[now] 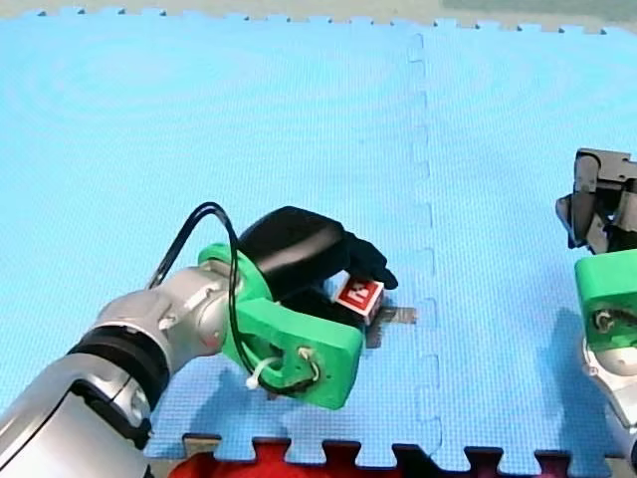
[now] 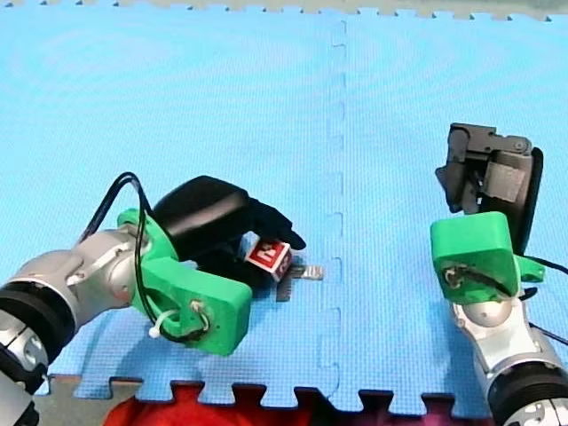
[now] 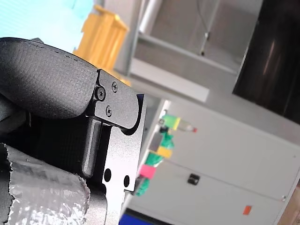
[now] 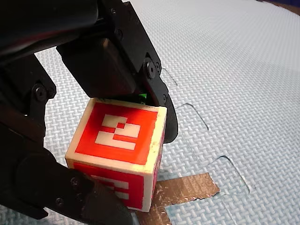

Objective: Stack cube left

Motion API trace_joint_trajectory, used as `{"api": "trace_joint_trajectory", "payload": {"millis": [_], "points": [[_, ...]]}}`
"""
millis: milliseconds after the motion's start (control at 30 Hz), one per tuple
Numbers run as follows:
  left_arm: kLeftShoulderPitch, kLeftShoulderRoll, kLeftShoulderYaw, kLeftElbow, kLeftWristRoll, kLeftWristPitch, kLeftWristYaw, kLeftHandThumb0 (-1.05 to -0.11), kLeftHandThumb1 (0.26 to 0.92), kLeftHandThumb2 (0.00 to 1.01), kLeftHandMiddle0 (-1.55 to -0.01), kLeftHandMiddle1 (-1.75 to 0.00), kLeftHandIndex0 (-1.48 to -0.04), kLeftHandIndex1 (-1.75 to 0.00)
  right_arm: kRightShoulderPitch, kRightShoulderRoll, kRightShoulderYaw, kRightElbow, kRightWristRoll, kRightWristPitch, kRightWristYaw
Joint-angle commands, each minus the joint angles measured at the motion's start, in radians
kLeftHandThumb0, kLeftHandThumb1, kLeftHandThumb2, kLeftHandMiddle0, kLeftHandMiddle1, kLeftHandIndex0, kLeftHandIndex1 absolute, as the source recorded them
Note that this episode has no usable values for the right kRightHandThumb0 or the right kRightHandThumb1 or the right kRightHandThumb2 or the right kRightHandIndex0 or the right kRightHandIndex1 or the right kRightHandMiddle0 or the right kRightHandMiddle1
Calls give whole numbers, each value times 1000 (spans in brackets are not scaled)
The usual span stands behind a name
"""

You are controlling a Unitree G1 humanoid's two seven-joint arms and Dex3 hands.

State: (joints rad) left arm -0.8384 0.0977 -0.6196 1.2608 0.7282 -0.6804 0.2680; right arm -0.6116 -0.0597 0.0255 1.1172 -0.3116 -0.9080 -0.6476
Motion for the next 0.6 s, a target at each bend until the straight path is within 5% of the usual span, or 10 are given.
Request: {"api": "trace_joint_trajectory", "payload": {"millis": [0,233,300,433,500,567], "points": [[1,1,2,4,-2,4,-4,-452,839,0,-990,-1310,-1234,-1,0,-2,-1,-1,0,3,-2],[0,-3,-1,7,2,11,-6,-452,837,0,-974,-1367,-1236,-1,1,-1,-1,-4,0,6,-4],[-2,-3,-2,8,1,13,-25,-485,809,1,-925,-1346,-983,0,1,0,-1,-5,0,7,-4],[-8,2,3,-7,-10,39,-107,-801,719,0,-902,-1063,-570,-2,2,2,1,-8,-5,11,-11],[-11,2,-2,-21,-9,70,-149,-990,723,7,-897,-1095,-393,-2,2,3,3,-10,-8,14,-16],[-11,3,-5,-36,-9,94,-183,-1033,739,8,-860,-1200,-324,-1,3,3,5,-11,-12,17,-21]]}}
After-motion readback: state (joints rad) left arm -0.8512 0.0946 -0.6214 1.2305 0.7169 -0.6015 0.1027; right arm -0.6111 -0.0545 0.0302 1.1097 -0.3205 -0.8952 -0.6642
